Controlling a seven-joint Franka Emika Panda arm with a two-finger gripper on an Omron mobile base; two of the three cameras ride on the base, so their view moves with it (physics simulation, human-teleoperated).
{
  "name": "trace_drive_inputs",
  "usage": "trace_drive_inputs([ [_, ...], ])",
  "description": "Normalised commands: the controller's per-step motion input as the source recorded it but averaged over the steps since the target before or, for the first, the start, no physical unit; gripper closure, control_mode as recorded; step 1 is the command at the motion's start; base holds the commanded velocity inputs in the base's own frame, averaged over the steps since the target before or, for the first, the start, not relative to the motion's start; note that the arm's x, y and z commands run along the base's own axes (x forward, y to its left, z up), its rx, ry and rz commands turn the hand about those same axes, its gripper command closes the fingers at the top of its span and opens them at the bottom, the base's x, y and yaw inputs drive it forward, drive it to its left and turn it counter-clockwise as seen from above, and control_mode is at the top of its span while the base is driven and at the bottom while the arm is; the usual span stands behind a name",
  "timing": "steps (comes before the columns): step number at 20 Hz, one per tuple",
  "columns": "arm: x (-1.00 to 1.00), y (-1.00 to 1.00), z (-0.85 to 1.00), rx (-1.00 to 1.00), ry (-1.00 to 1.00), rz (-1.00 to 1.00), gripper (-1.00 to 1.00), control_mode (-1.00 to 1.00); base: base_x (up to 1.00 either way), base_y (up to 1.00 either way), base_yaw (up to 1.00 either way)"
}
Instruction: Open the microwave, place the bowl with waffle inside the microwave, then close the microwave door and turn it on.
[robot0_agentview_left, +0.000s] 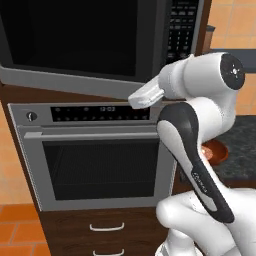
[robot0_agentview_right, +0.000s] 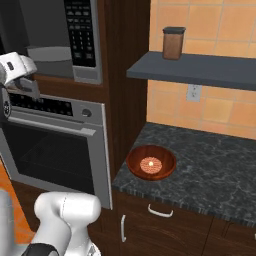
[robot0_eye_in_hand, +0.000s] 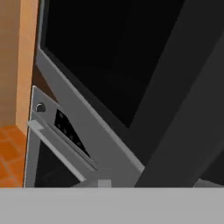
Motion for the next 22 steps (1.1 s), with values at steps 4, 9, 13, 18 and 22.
trace_drive_inputs([
  [4,-0.74,1.00,-0.10,-0.40,0.04,0.05,1.00,-1.00,0.00,0.00,0.00],
  [9,-0.52,1.00,-0.40,-0.42,0.00,0.05,1.00,-1.00,0.00,0.00,0.00],
  [13,-0.46,1.00,-0.41,-0.40,0.00,0.06,-1.00,-1.00,0.00,0.00,0.00],
  [18,-0.92,0.26,-0.27,-0.17,-0.14,0.07,-1.00,-1.00,0.00,0.00,0.00],
  [22,-1.00,-0.87,-0.55,0.04,-0.29,0.06,-1.00,-1.00,0.00,0.00,0.00],
])
